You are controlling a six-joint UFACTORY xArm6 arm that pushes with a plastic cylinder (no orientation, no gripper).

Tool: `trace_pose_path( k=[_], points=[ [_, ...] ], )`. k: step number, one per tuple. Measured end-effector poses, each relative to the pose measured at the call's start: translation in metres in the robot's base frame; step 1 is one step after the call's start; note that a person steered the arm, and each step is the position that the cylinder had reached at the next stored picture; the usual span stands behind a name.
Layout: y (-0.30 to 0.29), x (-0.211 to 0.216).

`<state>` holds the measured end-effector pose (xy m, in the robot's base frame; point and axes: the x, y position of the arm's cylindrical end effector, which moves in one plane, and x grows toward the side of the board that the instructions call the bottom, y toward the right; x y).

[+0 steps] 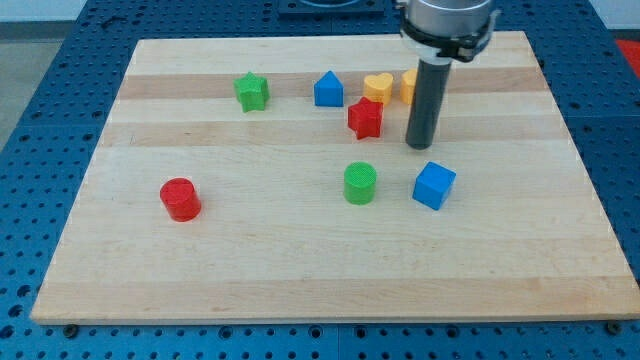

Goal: Move the red star below the green star

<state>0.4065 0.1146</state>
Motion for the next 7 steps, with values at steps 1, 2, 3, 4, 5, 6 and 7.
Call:
trace_pose_path(
  k=[1, 2, 3, 4, 5, 6, 7],
  points=[
    [0.004, -0.007],
    [0.001, -0.013],
    [-0.023, -0.016],
    [-0.058, -0.017],
    [-0.084, -0.017],
    [-0.077, -0.018],
    [-0.063, -0.03]
  ],
)
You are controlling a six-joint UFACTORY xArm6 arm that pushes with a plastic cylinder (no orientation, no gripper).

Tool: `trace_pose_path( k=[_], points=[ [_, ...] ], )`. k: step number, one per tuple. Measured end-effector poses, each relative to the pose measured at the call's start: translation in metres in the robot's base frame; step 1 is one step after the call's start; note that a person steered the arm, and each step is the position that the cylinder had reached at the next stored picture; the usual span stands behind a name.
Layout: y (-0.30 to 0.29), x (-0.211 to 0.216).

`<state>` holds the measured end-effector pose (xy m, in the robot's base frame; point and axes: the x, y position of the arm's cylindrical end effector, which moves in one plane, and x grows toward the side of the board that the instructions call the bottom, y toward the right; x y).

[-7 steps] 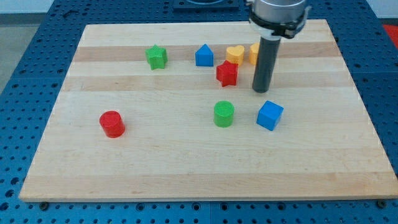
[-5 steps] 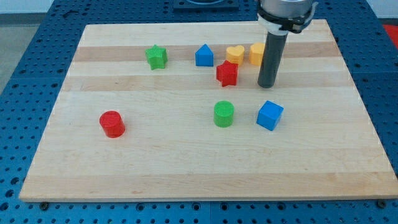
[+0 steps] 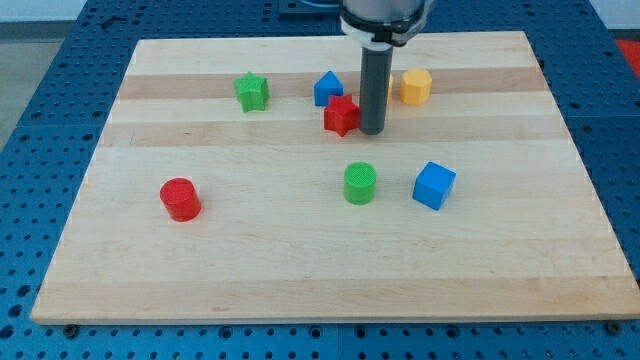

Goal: Move the red star below the green star

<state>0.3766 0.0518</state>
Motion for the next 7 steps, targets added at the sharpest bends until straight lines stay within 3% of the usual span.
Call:
trace_pose_path(
  k=[2, 4, 7],
  points=[
    [-0.025, -0.016],
    [-0.102, -0.006],
    [-0.108, 0.015]
  ],
)
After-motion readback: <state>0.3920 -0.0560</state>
